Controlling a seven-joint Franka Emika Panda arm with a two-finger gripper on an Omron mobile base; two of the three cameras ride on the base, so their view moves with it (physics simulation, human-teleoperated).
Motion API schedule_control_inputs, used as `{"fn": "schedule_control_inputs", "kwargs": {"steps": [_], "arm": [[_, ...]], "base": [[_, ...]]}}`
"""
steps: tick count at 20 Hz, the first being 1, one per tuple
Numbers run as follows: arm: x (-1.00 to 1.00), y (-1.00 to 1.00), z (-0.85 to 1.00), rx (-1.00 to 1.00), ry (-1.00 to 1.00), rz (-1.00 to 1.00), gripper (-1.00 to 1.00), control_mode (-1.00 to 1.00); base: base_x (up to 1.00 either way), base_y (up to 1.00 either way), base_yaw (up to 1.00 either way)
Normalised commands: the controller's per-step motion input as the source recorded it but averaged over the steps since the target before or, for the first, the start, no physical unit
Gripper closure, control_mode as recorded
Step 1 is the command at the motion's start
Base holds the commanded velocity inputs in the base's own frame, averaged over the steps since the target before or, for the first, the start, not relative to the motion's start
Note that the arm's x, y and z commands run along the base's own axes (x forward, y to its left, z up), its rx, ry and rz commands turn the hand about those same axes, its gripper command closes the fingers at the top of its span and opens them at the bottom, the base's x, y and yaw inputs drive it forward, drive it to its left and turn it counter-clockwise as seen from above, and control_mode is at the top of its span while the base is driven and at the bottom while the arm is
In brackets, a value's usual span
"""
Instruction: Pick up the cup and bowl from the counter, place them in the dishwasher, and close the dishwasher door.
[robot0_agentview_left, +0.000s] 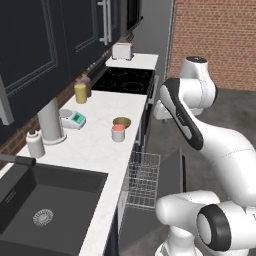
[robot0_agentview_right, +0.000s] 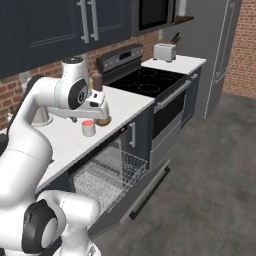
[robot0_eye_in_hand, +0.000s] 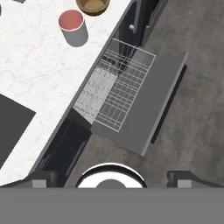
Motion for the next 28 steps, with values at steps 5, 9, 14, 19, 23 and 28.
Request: {"fn": "schedule_control_inputs", "kwargs": {"steps": [5,9,14,19,23,28], "arm": [[0.00,0.00,0.00,0.00,0.00,0.00,-1.00,1.00],[0.00,0.00,0.00,0.00,0.00,0.00,-1.00,1.00],[0.01,0.00,0.00,0.00,0.00,0.00,-1.00,-1.00],[0.02,0.00,0.00,0.00,0.00,0.00,-1.00,-1.00],[0.22,0.25,-0.23,0.00,0.00,0.00,-1.00,-1.00],[0.70,0.44,-0.08,0.00,0.00,0.00,-1.00,-1.00]], "base": [[0.05,0.18,0.00],[0.13,0.04,0.00],[0.05,0.00,0.00],[0.00,0.00,0.00],[0.00,0.00,0.00],[0.00,0.00,0.00]]}}
